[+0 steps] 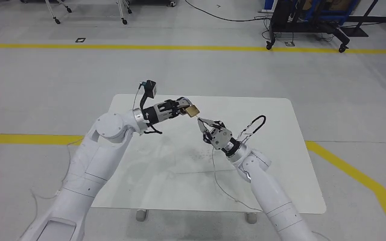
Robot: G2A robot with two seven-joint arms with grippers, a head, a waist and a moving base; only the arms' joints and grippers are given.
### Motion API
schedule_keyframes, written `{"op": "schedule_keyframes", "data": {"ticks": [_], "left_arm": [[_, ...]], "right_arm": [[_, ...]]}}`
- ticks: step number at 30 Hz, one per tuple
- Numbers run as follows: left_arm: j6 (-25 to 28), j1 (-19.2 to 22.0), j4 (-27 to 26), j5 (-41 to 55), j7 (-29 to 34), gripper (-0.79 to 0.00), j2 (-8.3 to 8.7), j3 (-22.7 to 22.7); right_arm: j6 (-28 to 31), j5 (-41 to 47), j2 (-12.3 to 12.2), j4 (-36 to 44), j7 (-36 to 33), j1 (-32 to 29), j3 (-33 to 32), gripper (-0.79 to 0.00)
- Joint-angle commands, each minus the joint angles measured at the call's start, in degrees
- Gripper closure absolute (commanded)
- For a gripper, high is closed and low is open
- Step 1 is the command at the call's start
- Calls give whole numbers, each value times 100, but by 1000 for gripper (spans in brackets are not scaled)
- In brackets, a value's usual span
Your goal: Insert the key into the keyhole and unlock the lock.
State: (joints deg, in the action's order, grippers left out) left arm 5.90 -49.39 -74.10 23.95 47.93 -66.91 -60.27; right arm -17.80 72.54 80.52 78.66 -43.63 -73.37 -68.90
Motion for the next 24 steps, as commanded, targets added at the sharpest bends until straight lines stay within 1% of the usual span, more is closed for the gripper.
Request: {"op": "schedule_keyframes", "data": {"ticks": [1, 2, 3, 4, 5, 8, 10, 11, 13, 16, 19, 21, 23, 24], "left_arm": [[-33, -2, 8, -7, -25, 0, -4, -6], [-46, -4, 6, -3, -45, 0, -8, -9], [-15, -9, -3, 5, -99, 0, -12, -23], [35, -21, -19, -4, -153, 0, -15, -35], [71, -36, -30, -13, -199, 0, -17, -48], [114, -79, -57, 1, -292, 0, -21, -95], [67, -89, -66, -78, -348, 0, -18, -110], [33, -88, -74, -179, -387, 0, -16, -104], [-33, -81, -121, -523, -541, 0, -12, -58], [-242, -88, -229, -1187, -782, 0, -17, 114], [-863, 28, -228, -2147, -785, 0, -35, 491], [-1343, 146, -169, -2762, -578, 0, -71, 858], [-1639, 277, -119, -3193, -487, 0, -129, 1173], [-1759, 318, -68, -3232, -380, 0, -164, 1298]], "right_arm": [[172, -319, -14, 141, 59, -62, 36, -228], [227, -444, -25, 204, 79, -92, 30, -360], [324, -566, -36, 267, 138, -132, 8, -391], [428, -665, -46, 351, 198, -177, -15, -594], [529, -792, -57, 445, 252, -226, -39, -665], [776, -1217, -106, 793, 318, -417, -132, -785], [994, -1583, -151, 1037, 436, -583, -265, -785], [1062, -1614, -166, 1157, 493, -695, -337, -785], [1202, -1575, -195, 1416, 683, -910, -562, -785], [1657, -1874, -247, 1925, 1192, -1307, -982, -785], [1950, -2445, -287, 2466, 1938, -1698, -1301, -785], [1951, -2791, -300, 2798, 2502, -1915, -1427, -785], [1916, -3148, -310, 3086, 2866, -2082, -1453, -785], [1909, -3273, -312, 3185, 2990, -2156, -1447, -785]]}}
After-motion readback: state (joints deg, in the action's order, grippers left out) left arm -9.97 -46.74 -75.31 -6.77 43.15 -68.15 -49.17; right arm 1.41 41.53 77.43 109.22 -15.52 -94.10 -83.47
